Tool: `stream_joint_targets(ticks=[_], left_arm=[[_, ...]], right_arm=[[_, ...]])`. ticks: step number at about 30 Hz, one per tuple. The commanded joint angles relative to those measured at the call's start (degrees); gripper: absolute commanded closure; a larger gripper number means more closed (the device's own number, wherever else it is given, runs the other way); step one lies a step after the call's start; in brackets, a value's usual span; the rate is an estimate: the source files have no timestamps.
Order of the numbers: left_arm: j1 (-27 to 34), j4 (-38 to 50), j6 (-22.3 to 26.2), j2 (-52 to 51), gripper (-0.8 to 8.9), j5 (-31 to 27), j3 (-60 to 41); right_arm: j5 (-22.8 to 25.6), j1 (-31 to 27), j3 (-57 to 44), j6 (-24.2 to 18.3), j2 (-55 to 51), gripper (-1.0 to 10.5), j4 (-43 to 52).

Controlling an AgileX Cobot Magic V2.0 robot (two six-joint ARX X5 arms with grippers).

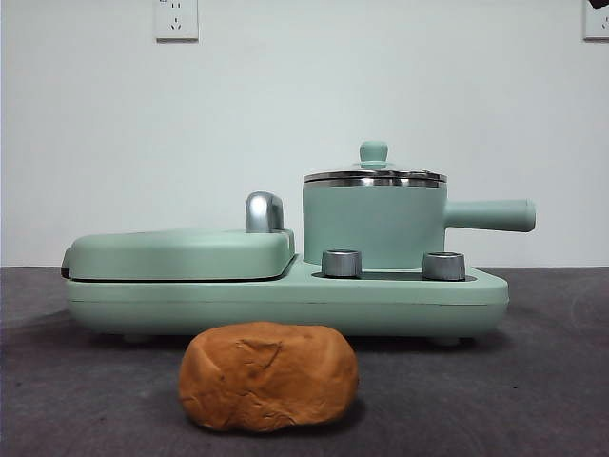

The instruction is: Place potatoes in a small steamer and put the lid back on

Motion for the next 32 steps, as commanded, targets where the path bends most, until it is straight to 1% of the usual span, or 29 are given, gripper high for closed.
stream_joint_targets(ticks=[1,6,8,11,13,15,17,24,28,32], left_arm=[[-2.03,4.70,-0.02,4.63,4.71,0.17,1.18],[-6.19,17.25,-0.35,13.60,4.75,0.15,1.18],[-7.89,23.50,-2.38,17.40,4.75,-0.55,1.18],[-10.73,32.46,-6.25,23.28,4.75,-5.09,1.46],[-12.74,37.64,-7.43,27.26,4.75,-9.18,2.10],[-14.53,40.89,-7.58,31.04,4.75,-12.37,3.58],[-16.00,42.01,-7.58,34.73,4.75,-13.99,5.99],[-19.34,42.10,-7.61,47.43,4.75,-14.58,17.94],[-19.82,42.07,-7.61,53.11,4.75,-14.97,24.00],[-19.85,42.03,-7.61,58.10,4.75,-18.10,28.89]], right_arm=[[0.02,0.24,0.90,1.44,0.17,6.1,0.59],[0.07,0.24,0.90,1.44,0.20,6.1,0.59],[0.09,0.24,0.90,1.44,0.20,6.1,0.59],[0.11,0.20,0.90,1.44,0.20,6.1,0.57],[0.11,0.20,0.90,1.46,0.20,6.1,0.57],[0.11,0.20,0.90,1.66,0.22,6.1,0.57],[0.11,0.20,0.90,2.56,0.22,6.1,0.57],[0.11,0.20,0.90,2.97,0.22,6.1,0.57],[0.11,0.20,0.90,2.99,0.22,6.1,0.57],[0.11,0.20,0.90,2.99,0.22,6.1,0.57]])
